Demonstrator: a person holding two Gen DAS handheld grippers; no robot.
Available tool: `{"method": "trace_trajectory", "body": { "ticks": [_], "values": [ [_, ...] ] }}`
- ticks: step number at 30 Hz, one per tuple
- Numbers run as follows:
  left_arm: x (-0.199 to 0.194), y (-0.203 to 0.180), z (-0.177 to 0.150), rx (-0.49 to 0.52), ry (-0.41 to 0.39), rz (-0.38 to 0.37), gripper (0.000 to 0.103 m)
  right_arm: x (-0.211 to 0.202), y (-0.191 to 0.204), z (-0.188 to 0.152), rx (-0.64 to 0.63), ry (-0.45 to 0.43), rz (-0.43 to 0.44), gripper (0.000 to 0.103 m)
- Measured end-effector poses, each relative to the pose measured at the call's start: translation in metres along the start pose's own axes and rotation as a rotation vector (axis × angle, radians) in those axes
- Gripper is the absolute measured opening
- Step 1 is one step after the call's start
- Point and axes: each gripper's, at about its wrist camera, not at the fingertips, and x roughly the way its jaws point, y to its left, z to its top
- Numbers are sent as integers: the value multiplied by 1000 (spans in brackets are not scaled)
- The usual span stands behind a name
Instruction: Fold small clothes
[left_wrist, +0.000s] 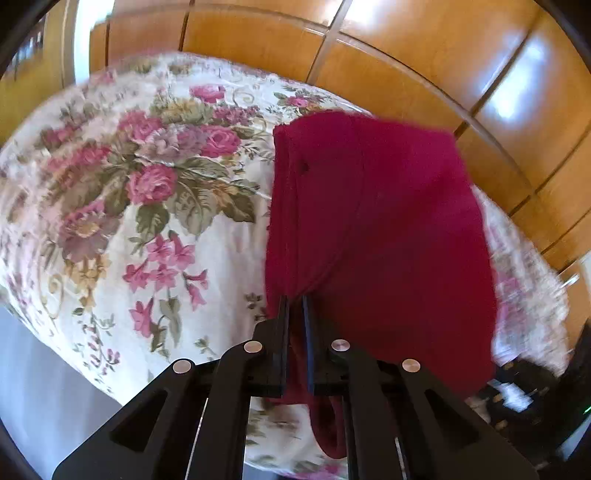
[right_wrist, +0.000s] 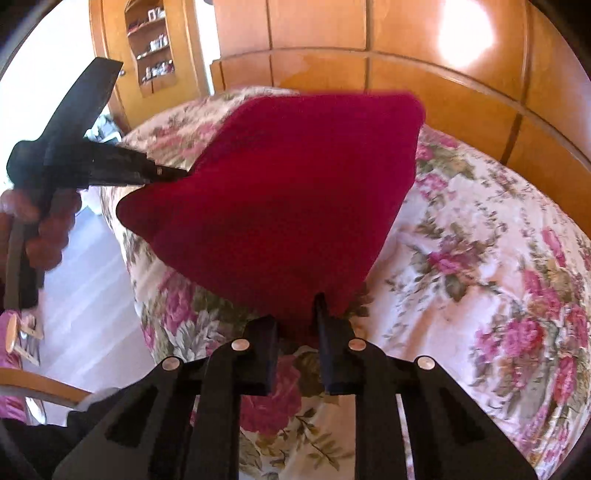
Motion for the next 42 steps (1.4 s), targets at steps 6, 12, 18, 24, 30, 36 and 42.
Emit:
{"method": "trace_trajectory", "body": {
  "ticks": [6,12,18,24,30,36,42],
  "values": [
    [-24,0,12,-54,-63,-9,20,-9,-7,4,-17,27,7,27],
    [-53,-19,29,-33,-168,21,20,-47,-39,23,80,-22,94,54],
    [-48,-52,58,35,-225,31,20,-41,-76,76,285,-106,84,56],
    [-3,-62,60,110,-150,97,20,12,-95,131,463,-117,121,58],
    [18,-44,38,103,-156,93,25,89,-86,142,392,-15,35,66],
    [16,-34,37,60,-158,72,32,94,-78,136,322,-39,19,75],
    [7,-35,35,69,-184,142,57,88,-75,138,303,-49,48,90]
  ]
}}
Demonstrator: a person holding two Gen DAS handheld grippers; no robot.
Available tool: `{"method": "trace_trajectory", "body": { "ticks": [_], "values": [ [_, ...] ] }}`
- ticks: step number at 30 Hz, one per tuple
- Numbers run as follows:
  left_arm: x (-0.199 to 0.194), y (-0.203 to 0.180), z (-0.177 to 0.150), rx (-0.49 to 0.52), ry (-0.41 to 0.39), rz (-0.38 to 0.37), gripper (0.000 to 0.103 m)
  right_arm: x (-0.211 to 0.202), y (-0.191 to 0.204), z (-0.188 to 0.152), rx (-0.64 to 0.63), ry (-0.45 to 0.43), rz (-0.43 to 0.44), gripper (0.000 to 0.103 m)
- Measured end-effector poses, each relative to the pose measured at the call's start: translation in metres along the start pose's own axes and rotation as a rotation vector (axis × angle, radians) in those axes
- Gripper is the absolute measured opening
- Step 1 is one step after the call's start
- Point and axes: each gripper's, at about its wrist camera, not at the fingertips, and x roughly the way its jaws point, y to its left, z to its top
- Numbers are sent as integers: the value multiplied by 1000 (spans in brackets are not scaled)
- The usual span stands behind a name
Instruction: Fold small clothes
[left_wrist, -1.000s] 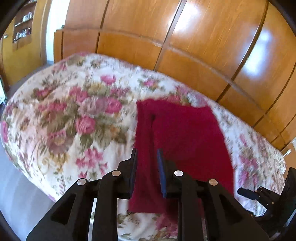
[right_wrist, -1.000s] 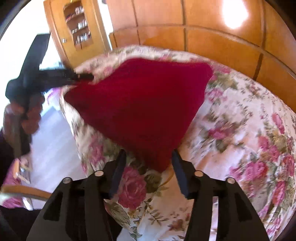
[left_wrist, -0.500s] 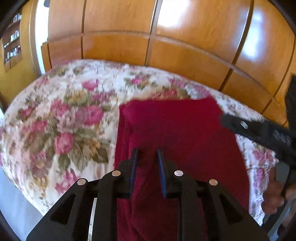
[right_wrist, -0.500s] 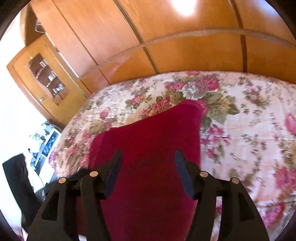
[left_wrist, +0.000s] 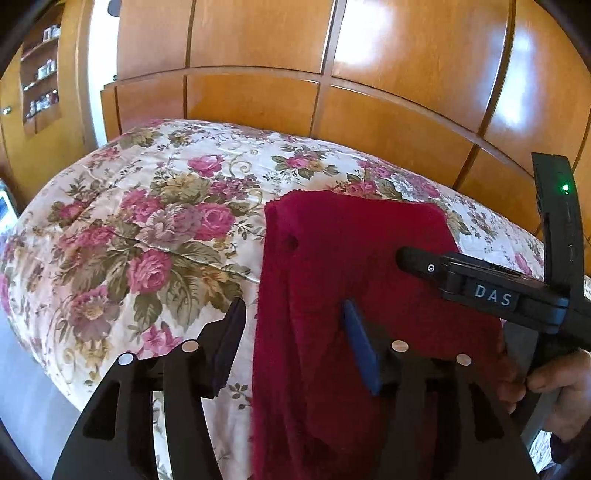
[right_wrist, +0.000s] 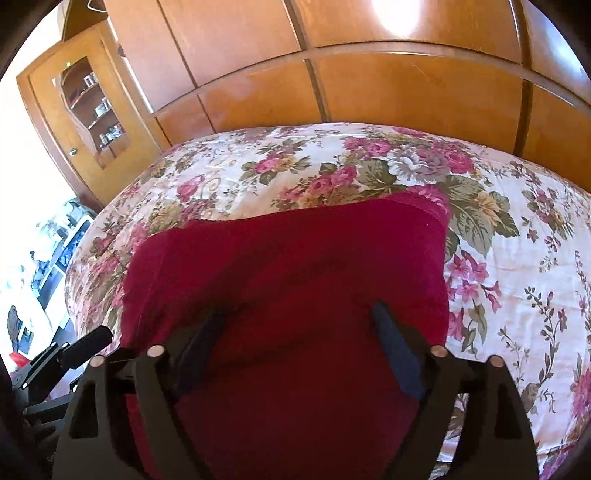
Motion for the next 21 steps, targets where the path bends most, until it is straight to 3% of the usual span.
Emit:
{"method": "trace_trajectory", "body": {
  "ticks": [3,7,10,15,21],
  "values": [
    [-5,2,-1,18,-16,30,63,-12,2,2,1,-29,6,96],
    [-9,3,-2,41,-16,35,64,-31,-9,2,62,-59,28,98],
    [-10,3,-3,52,-25,56,71,-43,-26,-3,109,-65,44,99],
    [-6,10,-1,19,-2,-3,71,-45,-55,-17,196,-22,85,99],
    [3,19,0,-24,41,-117,71,-37,-68,-33,251,32,222,98]
  ]
}}
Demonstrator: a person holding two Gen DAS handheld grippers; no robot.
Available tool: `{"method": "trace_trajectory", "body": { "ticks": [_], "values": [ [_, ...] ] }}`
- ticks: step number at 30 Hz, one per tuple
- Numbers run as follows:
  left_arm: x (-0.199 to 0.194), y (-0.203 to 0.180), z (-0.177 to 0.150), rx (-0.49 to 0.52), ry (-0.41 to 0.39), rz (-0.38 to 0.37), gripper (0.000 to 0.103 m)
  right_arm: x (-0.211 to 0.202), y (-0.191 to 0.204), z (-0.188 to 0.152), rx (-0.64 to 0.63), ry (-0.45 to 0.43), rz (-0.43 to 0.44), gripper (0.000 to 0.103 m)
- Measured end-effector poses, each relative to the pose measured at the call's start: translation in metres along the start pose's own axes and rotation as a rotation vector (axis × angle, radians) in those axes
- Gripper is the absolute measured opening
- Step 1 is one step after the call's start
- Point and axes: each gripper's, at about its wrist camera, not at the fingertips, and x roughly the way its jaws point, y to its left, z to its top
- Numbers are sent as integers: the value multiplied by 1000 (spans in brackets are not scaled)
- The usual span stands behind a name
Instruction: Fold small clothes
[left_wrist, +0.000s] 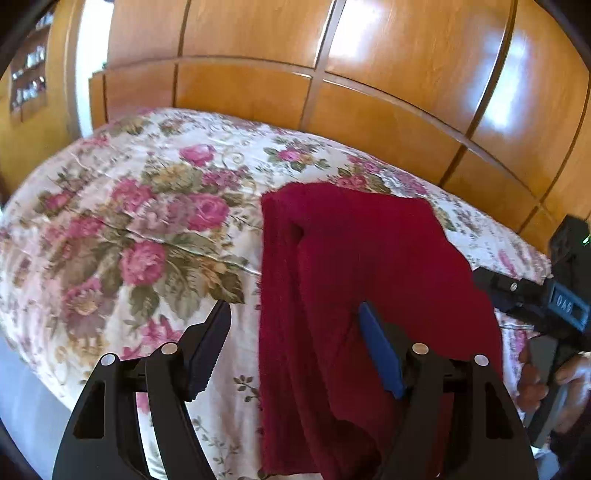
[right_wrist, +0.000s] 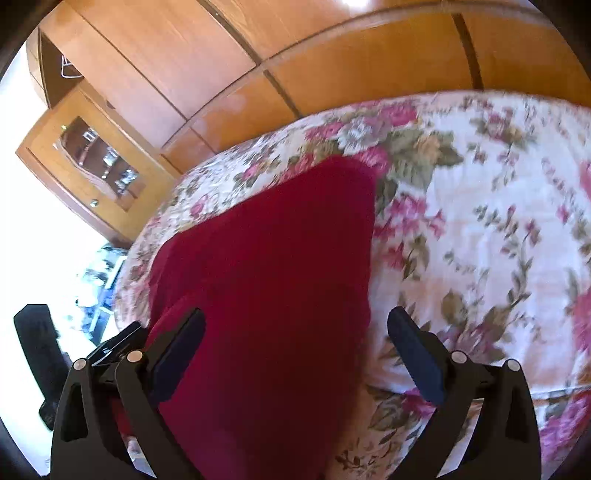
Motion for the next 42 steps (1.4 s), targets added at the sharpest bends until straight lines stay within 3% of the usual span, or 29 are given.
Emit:
{"method": "trace_trajectory", "body": {
  "ticks": [7,9,11,15,18,23,28,32,36,39,42],
  "values": [
    [28,40,3,-211,102,-289,71,20,-11,-8,55,69,117,88],
    [41,50,0,-285,135,-386,70,24,-15,-6,72,80,144,79],
    [49,53,-2,-326,154,-464,58,26,-17,-5,78,90,158,70],
    [49,50,-5,-341,131,-533,41,16,-11,-2,54,92,165,48],
    [37,48,-7,-335,97,-556,35,5,5,1,4,82,175,41],
    [-2,48,-7,-340,21,-612,35,-16,53,7,-123,68,229,40],
    [-74,73,6,-340,-140,-580,35,-20,118,27,-253,60,354,40],
    [-125,104,13,-355,-262,-475,35,9,172,41,-331,105,455,40],
    [-140,139,7,-398,-295,-349,35,67,204,44,-347,212,497,42],
    [-122,161,-5,-419,-257,-212,35,120,210,36,-342,296,434,48],
    [-77,175,-15,-445,-130,-102,35,178,195,21,-327,379,218,56]
  ]
}}
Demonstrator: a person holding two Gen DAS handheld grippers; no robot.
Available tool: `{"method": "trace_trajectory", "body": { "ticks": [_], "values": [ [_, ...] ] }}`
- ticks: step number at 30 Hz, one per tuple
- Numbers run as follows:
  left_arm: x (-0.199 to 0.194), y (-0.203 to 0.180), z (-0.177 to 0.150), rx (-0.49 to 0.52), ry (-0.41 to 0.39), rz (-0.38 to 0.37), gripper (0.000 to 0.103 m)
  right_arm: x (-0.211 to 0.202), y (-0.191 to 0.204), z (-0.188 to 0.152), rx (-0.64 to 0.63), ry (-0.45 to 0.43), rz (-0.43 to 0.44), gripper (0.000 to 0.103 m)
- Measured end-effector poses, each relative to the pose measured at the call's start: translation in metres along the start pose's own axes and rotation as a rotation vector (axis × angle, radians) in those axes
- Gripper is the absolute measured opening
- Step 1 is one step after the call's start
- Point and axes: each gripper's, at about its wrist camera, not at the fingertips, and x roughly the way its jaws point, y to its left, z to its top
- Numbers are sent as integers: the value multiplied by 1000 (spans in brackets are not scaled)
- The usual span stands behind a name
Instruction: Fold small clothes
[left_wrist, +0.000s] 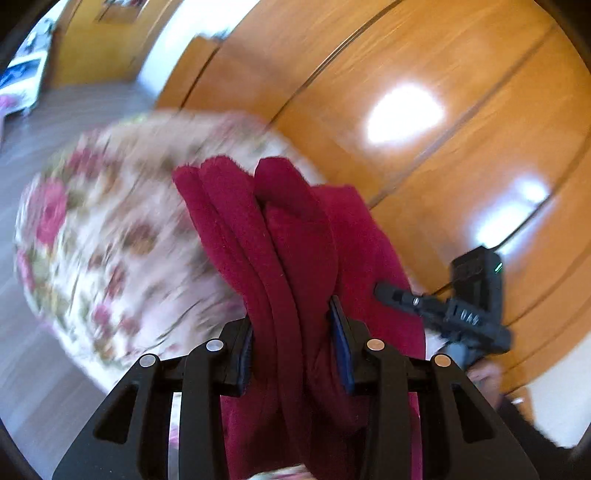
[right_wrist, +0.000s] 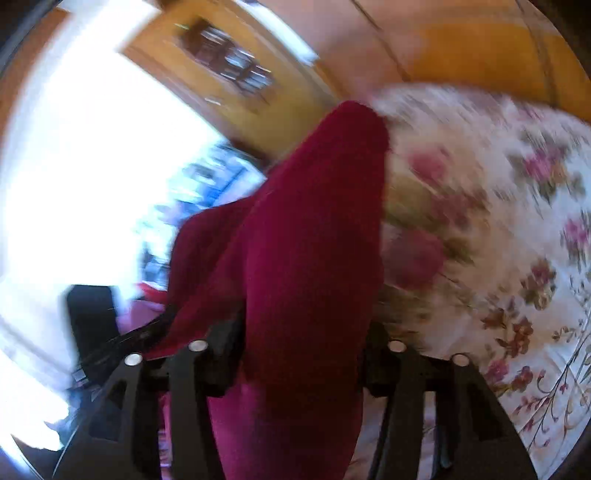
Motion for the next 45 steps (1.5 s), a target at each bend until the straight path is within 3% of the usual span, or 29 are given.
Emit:
{"method": "trace_trajectory", "body": {
  "ticks": [1,3,5,9,11,15,16,18,20,22,24,27,32,34,37,39,45],
  "values": [
    [20,7,-6,11,53,103,38,12,-8,-4,12,17,-50,62],
    [28,12,-13,22,46,120,45,9,-12,-8,23,-21,-61,75],
    [23,14,-10,0,41,142,53,0,-7,-12,14,-37,-75,76],
    [7,9,-5,5,22,197,55,-39,19,-22,-131,-131,-188,76],
    [-9,-7,-6,27,-28,224,54,-58,33,-38,-190,-168,-223,76],
    [-37,-38,-19,74,-97,184,65,-69,59,-76,-314,-203,-317,76],
    [-34,-44,-21,100,-97,210,65,-67,62,-85,-323,-199,-329,76],
    [-17,-50,-30,176,-71,333,65,-48,63,-90,-328,-168,-351,75],
    [3,-38,-39,150,2,415,65,-29,59,-97,-331,-125,-405,74],
    [10,-18,-50,71,37,424,69,-18,46,-107,-293,-87,-397,74],
    [7,-15,-54,45,11,422,70,-17,36,-108,-247,-101,-375,76],
    [0,-28,-56,53,-23,463,70,-26,36,-108,-205,-120,-372,79],
    [-19,-56,-61,87,-91,542,70,-52,52,-117,-218,-192,-461,91],
    [-29,-69,-67,97,-124,562,77,-64,57,-119,-201,-242,-496,93],
    [-39,-83,-75,124,-169,582,79,-76,65,-124,-183,-300,-559,97],
    [-42,-93,-81,150,-176,578,86,-83,70,-128,-172,-328,-574,99],
    [-49,-109,-93,178,-205,588,91,-92,84,-142,-189,-380,-618,100]
  ]
}}
